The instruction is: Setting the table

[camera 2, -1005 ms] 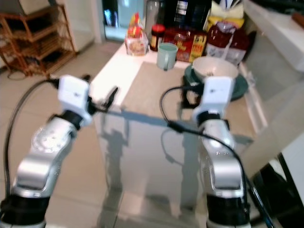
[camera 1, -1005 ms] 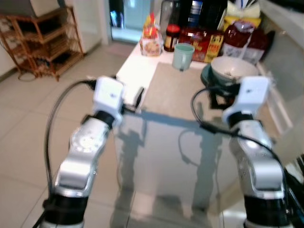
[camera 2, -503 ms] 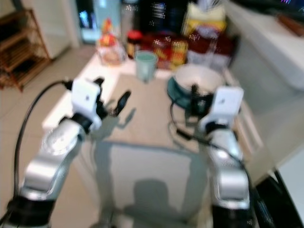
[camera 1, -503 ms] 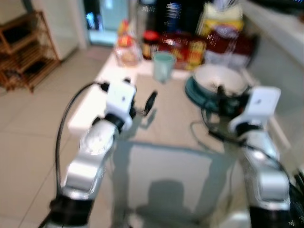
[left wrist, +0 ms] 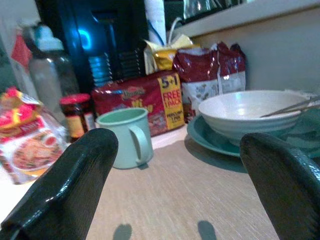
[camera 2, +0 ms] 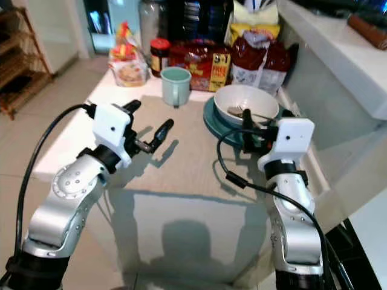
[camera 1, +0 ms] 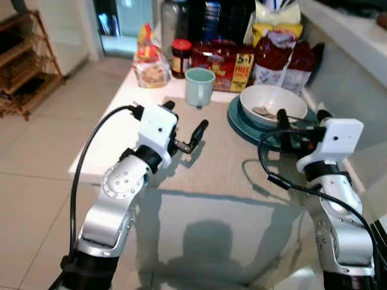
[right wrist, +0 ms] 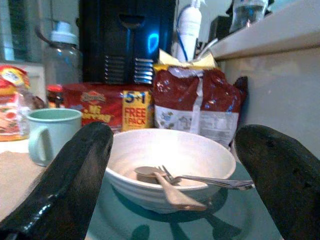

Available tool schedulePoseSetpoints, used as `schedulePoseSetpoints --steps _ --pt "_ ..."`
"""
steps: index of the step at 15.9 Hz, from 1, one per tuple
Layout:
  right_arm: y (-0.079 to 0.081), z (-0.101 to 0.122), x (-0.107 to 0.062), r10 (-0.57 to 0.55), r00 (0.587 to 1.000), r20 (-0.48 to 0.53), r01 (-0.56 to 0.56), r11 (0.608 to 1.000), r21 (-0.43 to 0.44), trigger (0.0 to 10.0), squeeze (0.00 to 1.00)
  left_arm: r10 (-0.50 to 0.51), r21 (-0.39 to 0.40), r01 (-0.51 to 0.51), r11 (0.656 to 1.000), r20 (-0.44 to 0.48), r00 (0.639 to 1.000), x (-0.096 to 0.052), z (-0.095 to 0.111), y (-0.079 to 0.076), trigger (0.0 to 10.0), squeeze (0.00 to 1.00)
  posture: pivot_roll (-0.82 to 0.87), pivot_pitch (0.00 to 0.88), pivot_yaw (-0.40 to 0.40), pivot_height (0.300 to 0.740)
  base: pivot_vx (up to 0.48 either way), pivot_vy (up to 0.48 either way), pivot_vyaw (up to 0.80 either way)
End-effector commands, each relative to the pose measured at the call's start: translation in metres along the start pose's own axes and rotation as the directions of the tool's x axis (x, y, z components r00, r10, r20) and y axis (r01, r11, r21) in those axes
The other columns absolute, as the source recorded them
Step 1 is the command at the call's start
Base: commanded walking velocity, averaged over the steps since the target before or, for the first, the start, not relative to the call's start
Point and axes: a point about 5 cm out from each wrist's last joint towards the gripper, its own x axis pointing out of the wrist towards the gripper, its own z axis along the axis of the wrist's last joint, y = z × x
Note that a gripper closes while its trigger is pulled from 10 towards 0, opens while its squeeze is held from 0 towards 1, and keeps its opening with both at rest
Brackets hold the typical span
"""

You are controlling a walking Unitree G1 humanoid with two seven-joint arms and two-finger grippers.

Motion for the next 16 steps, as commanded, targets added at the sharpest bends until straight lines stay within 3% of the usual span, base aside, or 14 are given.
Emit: schedulePoseSetpoints --steps 1,9,16 --pt "-0.004 0.006 0.000 -0.007 0.999 0.032 0.007 1.000 -0.014 10.0 0.00 -0.023 -0.001 0.023 1.000 0.008 1.000 -0.001 0.002 -0.003 10.0 0.00 0.07 0.000 -0.062 0.740 0.000 0.000 0.00" --pt "0.003 -0.006 0.002 0.086 0.995 -0.051 -0.087 0.996 -0.019 10.0 0.00 -0.062 0.002 0.062 0.998 0.002 0.998 -0.002 0.003 -0.007 10.0 0.00 0.07 0.000 -0.063 0.740 0.000 0.000 0.00" --pt "-0.006 -0.007 0.017 -0.030 0.998 -0.050 0.031 0.999 0.010 10.0 0.00 -0.051 0.016 0.052 0.999 -0.012 0.999 0.002 0.004 -0.005 10.0 0.00 0.07 0.003 -0.058 0.740 0.000 0.000 0.00"
